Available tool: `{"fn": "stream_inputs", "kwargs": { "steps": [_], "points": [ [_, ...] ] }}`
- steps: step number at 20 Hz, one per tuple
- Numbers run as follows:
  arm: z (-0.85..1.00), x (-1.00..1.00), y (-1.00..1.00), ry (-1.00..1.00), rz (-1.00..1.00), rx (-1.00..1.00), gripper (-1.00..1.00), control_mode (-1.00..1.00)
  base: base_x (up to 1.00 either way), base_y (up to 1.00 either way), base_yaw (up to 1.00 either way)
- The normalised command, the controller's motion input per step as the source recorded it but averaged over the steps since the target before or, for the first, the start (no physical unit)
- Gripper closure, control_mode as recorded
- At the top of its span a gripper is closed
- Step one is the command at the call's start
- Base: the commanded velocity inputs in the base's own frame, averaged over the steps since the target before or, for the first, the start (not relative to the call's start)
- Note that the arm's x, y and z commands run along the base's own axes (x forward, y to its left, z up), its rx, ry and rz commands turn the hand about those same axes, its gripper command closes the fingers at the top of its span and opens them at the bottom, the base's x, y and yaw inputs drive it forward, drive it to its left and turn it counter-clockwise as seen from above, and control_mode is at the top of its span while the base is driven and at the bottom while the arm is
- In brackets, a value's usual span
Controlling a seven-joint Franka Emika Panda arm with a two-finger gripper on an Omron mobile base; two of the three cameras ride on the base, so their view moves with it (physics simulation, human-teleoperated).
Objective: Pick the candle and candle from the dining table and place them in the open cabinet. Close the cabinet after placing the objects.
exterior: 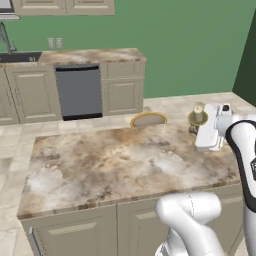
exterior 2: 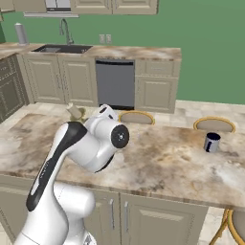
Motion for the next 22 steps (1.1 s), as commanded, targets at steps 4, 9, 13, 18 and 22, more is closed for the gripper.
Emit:
{"fn": "stream_inputs", "kwargs": {
  "steps": [4,9,13,18,22],
  "points": [
    [0.00,0.00,0.00,0.00,0.00,0.00,1.00,1.00,-0.09,1.00,0.00],
    [0.00,0.00,0.00,0.00,0.00,0.00,1.00,1.00,0.00,1.00,0.00],
    [0.00,0.00,0.00,0.00,0.00,0.00,1.00,1.00,0.00,1.00,0.00],
    [0.00,0.00,0.00,0.00,0.00,0.00,1.00,1.00,0.00,1.00,0.00],
    [0.00,0.00,0.00,0.00,0.00,0.00,1.00,1.00,0.00,1.00,0.00]
  ]
}}
